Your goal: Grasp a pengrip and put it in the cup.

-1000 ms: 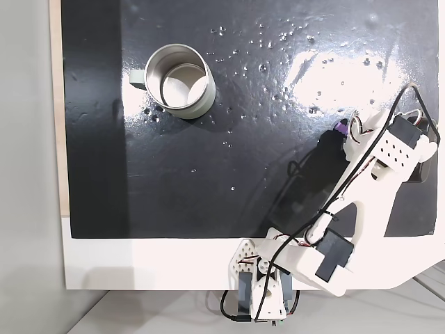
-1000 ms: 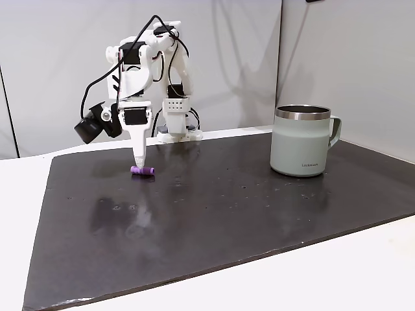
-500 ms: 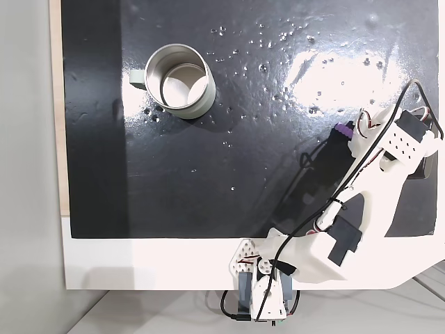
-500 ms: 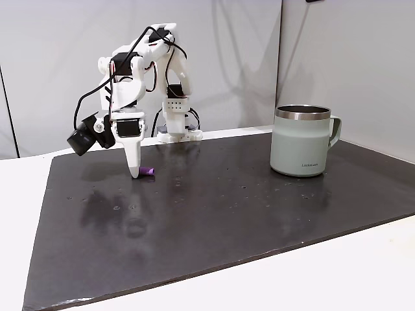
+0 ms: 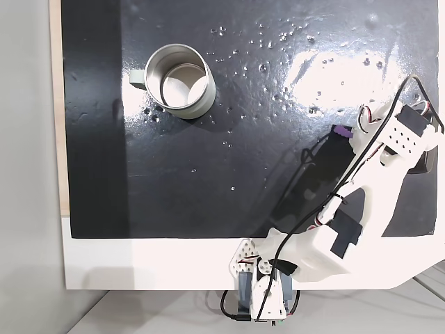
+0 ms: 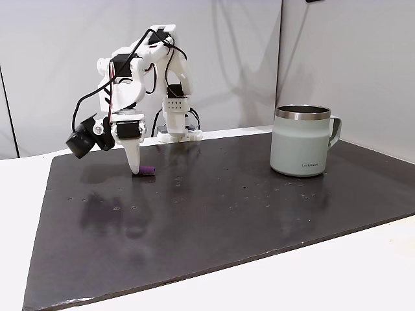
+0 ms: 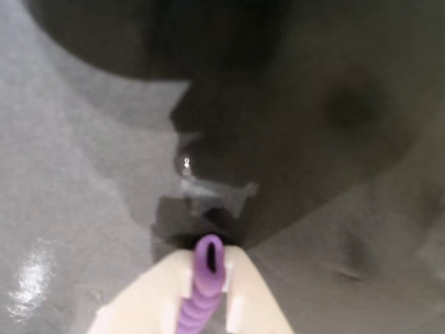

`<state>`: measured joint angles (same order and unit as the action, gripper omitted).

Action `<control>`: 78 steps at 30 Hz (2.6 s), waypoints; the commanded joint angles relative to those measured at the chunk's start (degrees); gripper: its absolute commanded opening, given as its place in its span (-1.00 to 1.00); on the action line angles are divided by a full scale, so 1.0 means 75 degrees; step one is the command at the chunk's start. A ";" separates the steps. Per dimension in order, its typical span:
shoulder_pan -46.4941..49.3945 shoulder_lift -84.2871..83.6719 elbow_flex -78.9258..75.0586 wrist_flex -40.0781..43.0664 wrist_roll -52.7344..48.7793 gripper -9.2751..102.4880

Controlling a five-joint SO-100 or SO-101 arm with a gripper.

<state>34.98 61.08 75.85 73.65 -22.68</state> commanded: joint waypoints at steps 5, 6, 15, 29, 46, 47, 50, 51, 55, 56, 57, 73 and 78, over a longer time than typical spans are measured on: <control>-0.0117 0.0223 -0.0375 0.0211 -0.0070 -0.80; -0.0117 0.0363 -0.0410 0.0328 -0.0059 -0.80; -0.0797 0.2086 -0.1172 0.1922 0.0328 -0.80; -0.3996 0.5098 -0.1453 0.2965 0.1734 -0.80; -0.7195 0.4148 -0.2813 0.2332 0.2941 -0.83; -0.7254 0.4031 -0.2953 0.2332 0.3059 -0.83; -0.7395 0.3680 -0.3387 0.2332 0.3363 -0.83; -0.7418 0.3539 -0.3527 0.2344 0.3434 -0.83; -0.7441 0.2918 -0.4207 0.2414 0.3691 -0.83; -0.7453 0.2766 -0.4324 0.2414 0.3691 -0.83; -0.7453 0.2637 -0.4395 0.2402 0.3691 -0.83; -0.7641 0.1406 -0.5391 0.2426 0.3539 -0.82; -0.7734 0.1406 -0.5391 0.2520 0.3539 -0.47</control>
<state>-21.97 70.84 38.76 92.99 4.39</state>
